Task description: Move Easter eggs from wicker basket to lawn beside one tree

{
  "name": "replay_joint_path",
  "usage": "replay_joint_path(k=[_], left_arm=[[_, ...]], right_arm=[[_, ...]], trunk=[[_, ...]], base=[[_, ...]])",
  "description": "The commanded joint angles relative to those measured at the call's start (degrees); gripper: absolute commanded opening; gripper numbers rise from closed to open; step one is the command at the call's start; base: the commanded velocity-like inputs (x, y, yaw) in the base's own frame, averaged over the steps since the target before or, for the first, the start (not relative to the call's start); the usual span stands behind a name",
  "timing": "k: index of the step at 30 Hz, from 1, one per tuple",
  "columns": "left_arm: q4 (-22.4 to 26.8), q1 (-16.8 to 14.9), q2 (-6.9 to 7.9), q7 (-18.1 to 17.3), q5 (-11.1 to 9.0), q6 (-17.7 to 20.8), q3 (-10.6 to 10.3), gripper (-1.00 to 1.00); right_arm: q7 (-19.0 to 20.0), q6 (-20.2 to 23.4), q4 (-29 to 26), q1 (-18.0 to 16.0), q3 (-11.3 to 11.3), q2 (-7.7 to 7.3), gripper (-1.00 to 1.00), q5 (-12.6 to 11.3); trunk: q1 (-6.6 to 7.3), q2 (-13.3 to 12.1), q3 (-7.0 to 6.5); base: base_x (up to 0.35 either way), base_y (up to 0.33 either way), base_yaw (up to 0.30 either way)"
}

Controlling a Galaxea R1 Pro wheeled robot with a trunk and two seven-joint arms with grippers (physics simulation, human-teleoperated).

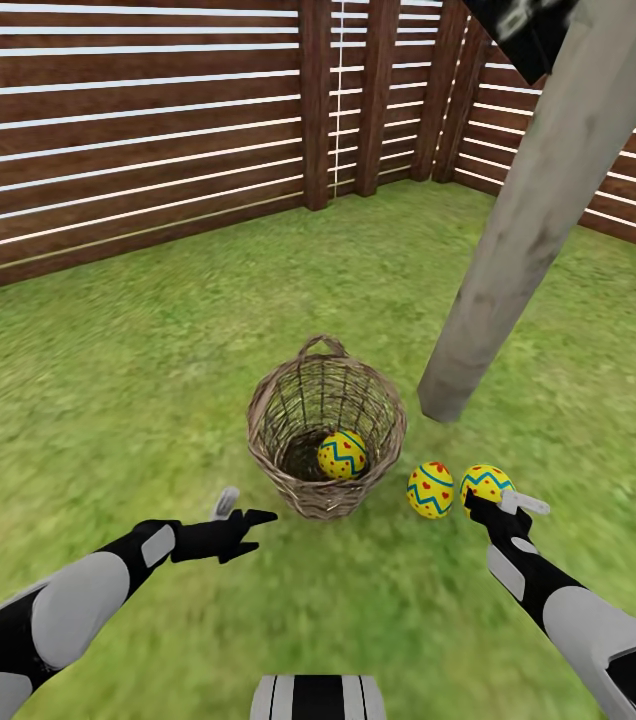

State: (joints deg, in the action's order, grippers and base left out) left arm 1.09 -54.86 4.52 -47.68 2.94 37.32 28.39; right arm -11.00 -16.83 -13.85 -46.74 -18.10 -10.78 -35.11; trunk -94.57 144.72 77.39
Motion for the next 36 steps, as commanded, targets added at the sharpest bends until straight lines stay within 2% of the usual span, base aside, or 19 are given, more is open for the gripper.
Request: replay_joint_path(k=[1, 16, 17, 28, 34, 36], left_arm=[[0.05, -0.02, -0.02, -0.14, 0.31, 0.38, 0.35, 1.00], [0.05, 0.02, -0.31, -0.14, 0.31, 0.38, 0.35, 1.00], [0.05, 0.02, -0.35, -0.14, 0.31, 0.38, 0.35, 1.00], [0.05, 0.02, -0.77, -0.14, 0.31, 0.38, 0.35, 1.00], [0.05, 0.02, -0.83, -0.01, 0.31, 0.38, 0.35, 1.00], [0.05, 0.02, -0.83, 1.58, 0.31, 0.38, 0.35, 1.00]], right_arm=[[-0.34, -0.13, -0.04, -0.02, -0.47, -0.03, -1.00, -0.40], [-0.26, -0.12, 0.05, -0.02, -0.45, -0.11, -1.00, -0.55], [-0.26, -0.13, 0.02, -0.02, -0.48, -0.09, 1.00, -0.56], [-0.25, -0.09, 0.05, -0.02, -0.45, -0.03, 1.00, -0.58], [-0.25, -0.11, 0.05, -0.02, -0.47, -0.01, 1.00, -0.58], [-0.25, -0.12, 0.10, -0.02, -0.48, 0.03, 1.00, -0.58]], trunk=[[0.01, 0.01, 0.04], [0.01, 0.01, 0.04], [0.01, 0.01, 0.04], [0.01, 0.01, 0.04], [0.17, -0.07, -1.29], [0.22, -0.09, -1.73]], base=[[0.000, 0.000, 0.000], [0.000, 0.000, 0.000], [0.000, 0.000, 0.000], [0.000, 0.000, 0.000], [0.000, 0.000, 0.000], [-0.003, 0.000, 0.000]])
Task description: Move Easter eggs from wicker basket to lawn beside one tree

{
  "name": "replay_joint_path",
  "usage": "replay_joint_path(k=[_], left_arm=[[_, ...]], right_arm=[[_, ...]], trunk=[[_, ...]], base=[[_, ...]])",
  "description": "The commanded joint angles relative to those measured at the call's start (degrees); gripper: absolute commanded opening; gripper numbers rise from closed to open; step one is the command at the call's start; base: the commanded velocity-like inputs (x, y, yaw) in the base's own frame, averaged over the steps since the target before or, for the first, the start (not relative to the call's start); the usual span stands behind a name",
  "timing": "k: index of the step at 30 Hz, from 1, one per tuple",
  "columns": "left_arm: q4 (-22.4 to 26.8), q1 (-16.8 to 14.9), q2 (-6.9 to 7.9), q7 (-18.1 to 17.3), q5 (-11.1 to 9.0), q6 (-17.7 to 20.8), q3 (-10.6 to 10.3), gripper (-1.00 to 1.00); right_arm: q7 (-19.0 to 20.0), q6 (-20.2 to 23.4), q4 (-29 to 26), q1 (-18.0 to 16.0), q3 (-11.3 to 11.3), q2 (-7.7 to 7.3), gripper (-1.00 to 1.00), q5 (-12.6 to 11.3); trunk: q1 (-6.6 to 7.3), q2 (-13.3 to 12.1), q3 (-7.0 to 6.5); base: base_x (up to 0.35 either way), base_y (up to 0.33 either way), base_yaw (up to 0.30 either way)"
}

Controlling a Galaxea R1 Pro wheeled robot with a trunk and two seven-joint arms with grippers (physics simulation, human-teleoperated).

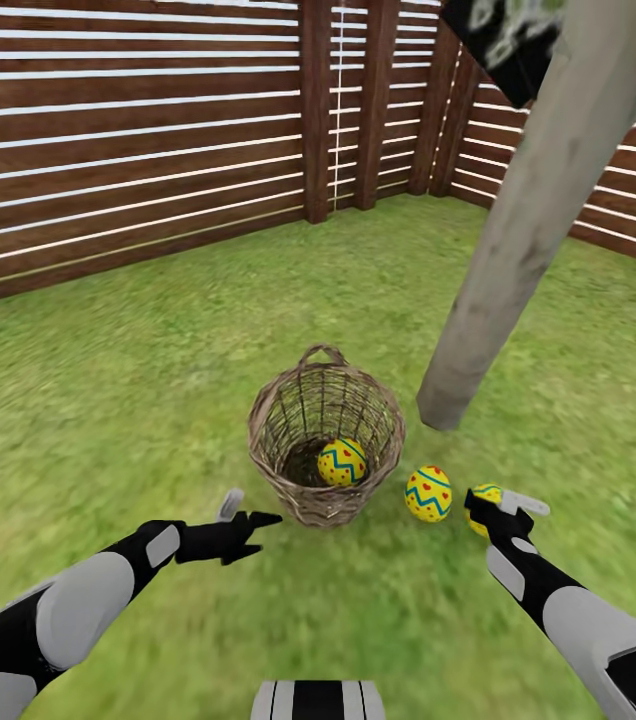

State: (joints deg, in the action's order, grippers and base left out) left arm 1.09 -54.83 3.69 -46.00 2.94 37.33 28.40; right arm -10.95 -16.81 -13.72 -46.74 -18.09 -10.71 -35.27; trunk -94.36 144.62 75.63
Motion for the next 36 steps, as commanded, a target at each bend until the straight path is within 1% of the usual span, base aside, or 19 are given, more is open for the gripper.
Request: replay_joint_path(k=[1, 3, 8, 10, 11, 12, 13, 15, 17, 19, 20, 22, 24, 25, 26, 27, 29, 31, 36], left_arm=[[0.05, -0.01, -0.02, 1.33, 0.31, 0.38, 0.34, 1.00], [0.05, -0.01, -0.36, 2.71, 0.31, 0.37, 0.34, 1.00], [0.05, -0.01, -0.77, 3.45, 0.27, 0.04, 0.34, 1.00], [0.05, 0.00, -0.80, 7.07, 0.26, -4.52, 0.34, 1.00], [0.05, 0.00, -1.04, 11.11, 0.22, -7.74, 0.34, 1.00], [0.05, -0.01, -1.39, 15.05, 0.17, -10.10, 0.35, 1.00], [0.05, -0.01, -1.65, 17.59, 0.08, -11.46, 0.38, 1.00], [0.05, -0.01, -1.86, 19.55, -0.01, -12.58, 0.38, 1.00], [0.05, -0.01, -1.91, 20.11, -0.03, -13.24, 0.40, 1.00], [0.05, -0.01, -1.98, 20.49, -0.04, -16.07, 0.37, 1.00], [0.05, -0.01, -2.00, 20.61, -0.04, -16.92, 0.37, 1.00], [0.05, 0.00, -2.00, 20.66, -0.04, -17.58, 0.40, 1.00], [0.03, 0.03, -1.95, 20.68, -0.04, -17.74, 0.42, 1.00], [0.03, 0.05, -1.97, 20.69, -0.04, -17.78, 0.42, 1.00], [0.00, 0.06, -2.00, 20.72, -0.04, -17.80, 0.43, 1.00], [0.00, 0.07, -2.01, 20.71, -0.04, -17.81, 0.43, 1.00], [0.01, 0.08, -2.02, 20.76, -0.04, -17.81, 0.43, 1.00], [-0.01, 0.08, -2.02, 20.77, -0.04, -17.85, 0.43, 1.00], [-0.02, 0.29, -2.10, 20.85, -0.04, -17.90, 0.42, 1.00]], right_arm=[[-0.30, -0.14, -0.01, -0.02, -0.47, -0.04, 1.00, -0.41], [-0.30, -0.15, 0.00, -0.02, -0.46, -0.02, 1.00, -0.41], [-0.30, -0.15, 0.14, -0.02, -0.51, -0.01, 1.00, -0.44], [-0.28, -0.10, 0.23, -0.02, -0.54, -0.01, 1.00, -0.42], [-0.25, -0.08, 0.28, -0.02, -0.54, -0.01, 1.00, -0.42], [-0.23, -0.07, 0.32, -0.02, -0.54, -0.01, 1.00, -0.41], [-0.22, -0.07, 0.42, -0.02, -0.54, -0.01, 1.00, -0.41], [-0.22, -0.06, 1.51, -0.02, -0.58, 0.03, 1.00, -0.46], [-0.12, -0.03, 2.08, -0.02, -0.62, 0.11, 1.00, -0.47], [0.00, 0.05, 2.30, -0.02, -0.71, 0.56, 1.00, -0.38], [0.02, 0.10, 2.74, 0.00, -0.72, 1.27, 1.00, -0.35], [0.12, 0.07, 7.11, 0.07, -0.77, 3.28, 1.00, -0.20], [0.91, 0.04, 9.81, 0.25, -0.79, 4.36, 1.00, -0.15], [2.09, 0.03, 10.65, 0.37, -0.78, 4.65, 1.00, -0.16], [3.44, 0.03, 11.16, 0.93, -0.80, 4.82, 1.00, -0.17], [4.51, -0.03, 11.40, 2.37, -0.85, 4.99, 1.00, -0.14], [5.43, -0.18, 11.34, 4.66, -0.81, 4.99, 1.00, 0.04], [5.67, -0.22, 11.40, 5.35, -0.74, 4.93, 1.00, 0.10], [5.76, -0.31, 11.45, 5.60, -0.64, 4.80, 1.00, 0.12]], trunk=[[0.03, 0.00, -0.19], [0.09, -0.03, -0.63], [0.21, -0.10, -1.74], [0.27, -0.12, -2.18], [0.29, -0.14, -2.40], [0.32, -0.15, -2.63], [0.34, -0.16, -2.85], [0.40, -0.19, -3.29], [0.45, -0.22, -3.73], [0.50, -0.24, -4.18], [0.52, -0.26, -4.40], [0.58, -0.28, -4.84], [0.63, -0.31, -5.28], [0.65, -0.32, -5.51], [0.68, -0.34, -5.73], [0.70, -0.35, -5.95], [0.76, -0.38, -6.39], [0.81, -0.40, -6.83], [0.94, -0.47, -7.94]], base=[[-0.093, 0.000, 0.000], [-0.241, 0.000, 0.000], [-0.323, 0.000, 0.000], [-0.335, 0.000, 0.000], [-0.336, 0.000, 0.000], [-0.336, 0.000, 0.000], [-0.333, 0.000, 0.000], [-0.316, 0.000, 0.000], [-0.250, 0.000, 0.000], [-0.080, 0.000, 0.000], [-0.028, 0.000, 0.000], [-0.011, 0.000, 0.000], [-0.004, 0.000, 0.000], [-0.001, 0.000, 0.000], [0.000, 0.000, 0.000], [0.000, 0.000, 0.000], [0.000, 0.000, 0.000], [0.000, 0.000, 0.000], [0.000, 0.000, 0.000]])
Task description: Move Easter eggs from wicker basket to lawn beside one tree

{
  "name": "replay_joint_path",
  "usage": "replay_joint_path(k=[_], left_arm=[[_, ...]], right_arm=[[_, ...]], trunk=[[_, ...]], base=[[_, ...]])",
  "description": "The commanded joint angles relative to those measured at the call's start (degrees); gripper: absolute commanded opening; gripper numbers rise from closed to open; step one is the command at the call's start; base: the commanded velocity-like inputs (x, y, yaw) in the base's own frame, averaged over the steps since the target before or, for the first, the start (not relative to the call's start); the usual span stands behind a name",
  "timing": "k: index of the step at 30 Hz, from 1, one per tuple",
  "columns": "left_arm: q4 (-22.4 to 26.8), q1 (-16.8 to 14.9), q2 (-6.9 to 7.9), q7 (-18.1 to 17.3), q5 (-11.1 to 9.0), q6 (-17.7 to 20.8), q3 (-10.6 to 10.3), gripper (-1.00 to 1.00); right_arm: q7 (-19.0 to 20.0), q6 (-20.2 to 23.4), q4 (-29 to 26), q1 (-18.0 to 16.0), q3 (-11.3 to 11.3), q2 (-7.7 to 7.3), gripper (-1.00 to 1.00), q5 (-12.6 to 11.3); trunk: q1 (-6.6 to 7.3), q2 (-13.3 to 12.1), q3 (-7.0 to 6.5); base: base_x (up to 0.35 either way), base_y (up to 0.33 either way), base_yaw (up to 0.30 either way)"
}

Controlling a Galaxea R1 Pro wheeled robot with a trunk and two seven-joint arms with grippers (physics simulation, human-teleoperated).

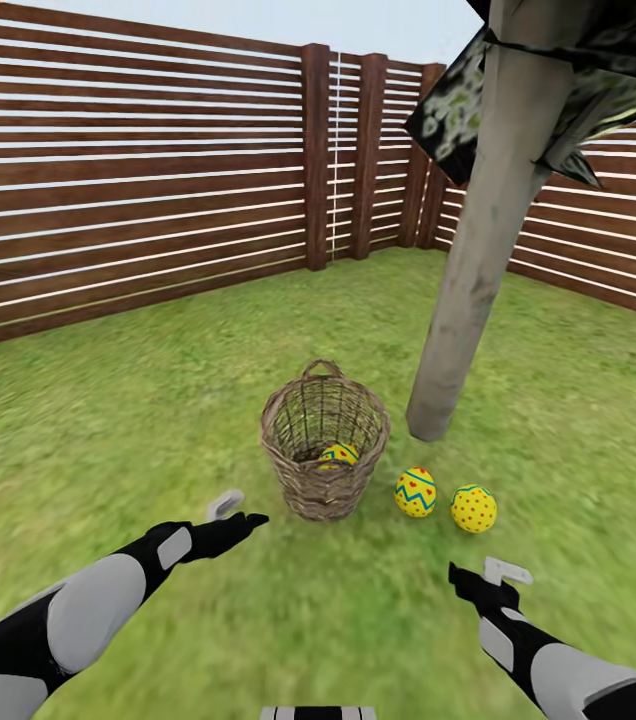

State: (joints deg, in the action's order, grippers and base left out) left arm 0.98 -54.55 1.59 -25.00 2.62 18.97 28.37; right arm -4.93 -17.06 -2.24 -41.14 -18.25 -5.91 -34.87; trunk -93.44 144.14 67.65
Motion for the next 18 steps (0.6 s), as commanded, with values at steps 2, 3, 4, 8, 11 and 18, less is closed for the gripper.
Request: replay_joint_path(k=[2, 3, 4, 8, 11, 18], left_arm=[[0.08, 0.11, -0.01, -0.15, 0.28, 0.46, 0.44, 1.00], [0.08, 0.12, -0.01, -0.15, 0.28, 0.46, 0.45, 1.00], [0.07, 0.13, -0.06, -0.14, 0.28, 0.46, 0.45, 1.00], [0.07, 0.14, -0.26, -0.15, 0.28, 0.46, 0.46, 1.00], [0.08, 0.14, -0.32, -0.14, 0.28, 0.46, 0.46, 1.00], [0.07, 0.14, -0.36, -0.15, 0.28, 0.46, 0.46, 1.00]], right_arm=[[-0.27, -0.31, 0.02, 0.00, -0.48, 0.04, 1.00, -0.28], [-0.26, -0.53, 0.03, 0.00, -0.48, 0.06, 1.00, -0.28], [-0.26, -0.68, 0.05, 0.00, -0.48, 0.04, 1.00, -0.32], [-0.26, -0.82, 0.11, 0.00, -0.48, 0.04, 1.00, -0.36], [-0.27, -0.85, 0.12, 0.00, -0.48, 0.02, 1.00, -0.40], [-0.37, -0.86, 0.13, 0.00, -0.46, 0.00, 1.00, -0.50]], trunk=[[0.06, -0.02, -0.41], [0.09, -0.03, -0.63], [0.11, -0.04, -0.85], [0.22, -0.10, -1.74], [0.29, -0.14, -2.40], [0.47, -0.23, -3.95]], base=[[0.000, 0.000, 0.000], [0.000, 0.000, 0.000], [0.000, 0.000, 0.000], [0.000, 0.000, 0.000], [0.000, 0.000, 0.000], [0.000, 0.000, 0.000]])
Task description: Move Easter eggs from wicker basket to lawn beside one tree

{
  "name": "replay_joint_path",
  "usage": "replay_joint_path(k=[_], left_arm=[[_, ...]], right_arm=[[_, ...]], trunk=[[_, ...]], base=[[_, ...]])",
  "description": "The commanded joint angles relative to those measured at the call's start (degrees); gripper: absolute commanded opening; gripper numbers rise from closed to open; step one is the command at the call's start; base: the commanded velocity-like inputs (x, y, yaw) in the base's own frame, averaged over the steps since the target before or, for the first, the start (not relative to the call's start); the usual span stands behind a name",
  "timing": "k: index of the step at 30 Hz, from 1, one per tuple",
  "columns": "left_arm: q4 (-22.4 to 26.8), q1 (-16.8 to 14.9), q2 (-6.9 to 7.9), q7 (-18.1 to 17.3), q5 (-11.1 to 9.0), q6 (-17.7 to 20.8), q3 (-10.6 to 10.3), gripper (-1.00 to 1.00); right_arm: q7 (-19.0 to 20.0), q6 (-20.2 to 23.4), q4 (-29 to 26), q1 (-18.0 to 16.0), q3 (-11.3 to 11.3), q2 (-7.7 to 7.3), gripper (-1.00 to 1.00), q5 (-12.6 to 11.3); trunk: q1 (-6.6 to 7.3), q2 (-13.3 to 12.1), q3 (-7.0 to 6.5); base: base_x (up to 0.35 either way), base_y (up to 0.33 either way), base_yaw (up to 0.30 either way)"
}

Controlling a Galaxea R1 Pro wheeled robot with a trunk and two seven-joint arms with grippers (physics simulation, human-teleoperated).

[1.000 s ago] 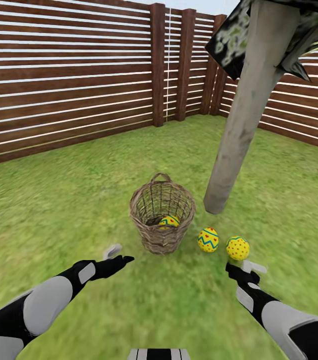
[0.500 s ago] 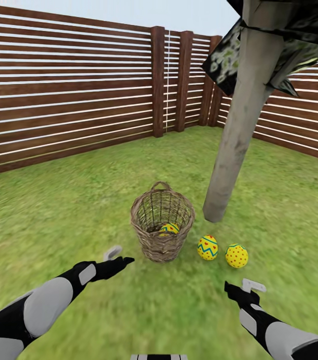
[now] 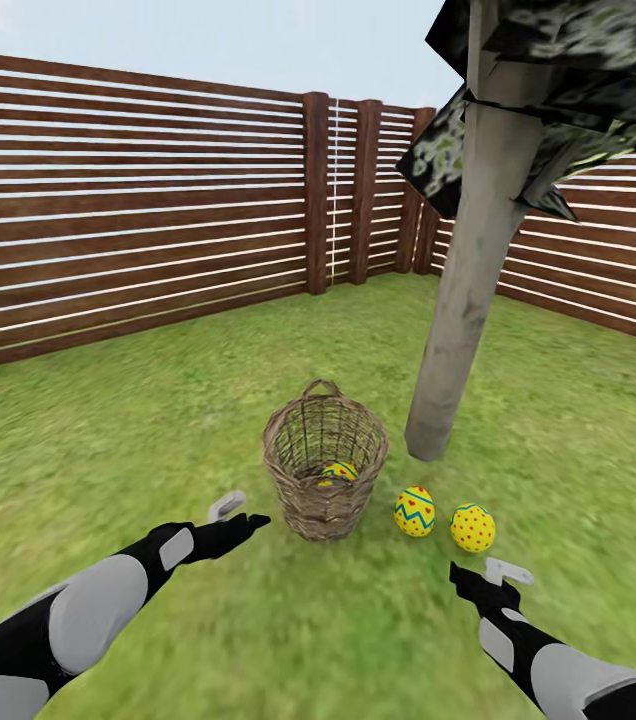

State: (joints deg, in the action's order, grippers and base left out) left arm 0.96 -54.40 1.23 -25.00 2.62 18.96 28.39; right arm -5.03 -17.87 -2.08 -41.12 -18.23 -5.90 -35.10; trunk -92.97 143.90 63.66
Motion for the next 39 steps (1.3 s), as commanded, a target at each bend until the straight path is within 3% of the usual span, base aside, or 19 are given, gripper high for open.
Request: replay_joint_path(k=[1, 11, 17, 19, 23, 29, 31, 32, 34, 38, 39], left_arm=[[0.09, 0.00, 0.00, -0.14, 0.28, 0.46, 0.44, 1.00], [0.09, 0.32, 0.01, 0.53, 0.28, 0.48, 0.44, 1.00], [0.11, 1.63, 0.25, 4.12, 0.27, 0.46, 0.45, 1.00], [0.15, 2.96, 0.93, 6.50, 0.23, 0.43, 0.49, 1.00], [0.17, 4.71, 3.83, 11.13, 0.14, 0.33, 0.55, 1.00], [0.54, 5.10, 7.37, 12.69, -0.28, 0.51, 0.60, 1.00], [1.52, 5.18, 9.52, 13.42, -0.36, 0.71, 0.61, 1.00], [1.90, 5.18, 9.91, 13.58, -0.35, 0.78, 0.61, 1.00], [3.32, 5.18, 10.71, 14.09, -0.34, 1.25, 0.59, 1.00], [8.38, 5.20, 11.46, 15.21, -0.28, 4.37, 0.46, 1.00], [9.31, 5.19, 11.52, 15.28, -0.25, 4.90, 0.43, 1.00]], right_arm=[[-0.28, -0.06, -0.03, -0.01, -0.48, 0.00, 1.00, -0.28], [-0.46, 0.86, -0.63, -0.01, -0.54, -0.09, 1.00, -0.07], [-0.61, 8.92, -3.43, -0.01, -0.52, -1.24, 1.00, 0.10], [-0.58, 11.26, -4.16, -0.01, -0.51, -1.89, 1.00, 0.07], [-0.58, 13.27, -4.77, -0.01, -0.45, -2.55, 1.00, 0.04], [-1.21, 13.85, -5.90, -0.03, -0.41, -3.23, 1.00, 0.07], [-2.39, 14.72, -8.36, -0.02, -0.41, -4.03, 1.00, 0.10], [-2.73, 15.33, -9.19, -0.02, -0.41, -4.33, 1.00, 0.10], [-4.04, 18.93, -11.99, -0.04, -0.41, -5.39, 1.00, 0.11], [-9.70, 32.27, -21.02, -0.09, -0.31, -8.15, 1.00, 0.08], [-10.60, 33.90, -22.64, -0.09, -0.29, -8.45, 1.00, 0.07]], trunk=[[0.03, 0.00, -0.18], [0.29, -0.13, -2.40], [0.45, -0.22, -3.73], [0.50, -0.24, -4.17], [0.60, -0.30, -5.05], [0.76, -0.38, -6.38], [0.81, -0.40, -6.83], [0.83, -0.42, -7.05], [0.83, -0.42, -7.05], [0.83, -0.42, -7.05], [0.83, -0.42, -7.05]], base=[[0.000, 0.000, 0.000], [0.000, 0.000, 0.000], [0.000, 0.000, 0.000], [0.000, 0.000, 0.000], [0.000, 0.000, 0.000], [0.000, 0.000, 0.000], [0.000, 0.000, 0.000], [0.000, 0.000, 0.000], [0.000, 0.000, 0.000], [0.000, 0.000, 0.000], [0.000, 0.000, 0.000]])
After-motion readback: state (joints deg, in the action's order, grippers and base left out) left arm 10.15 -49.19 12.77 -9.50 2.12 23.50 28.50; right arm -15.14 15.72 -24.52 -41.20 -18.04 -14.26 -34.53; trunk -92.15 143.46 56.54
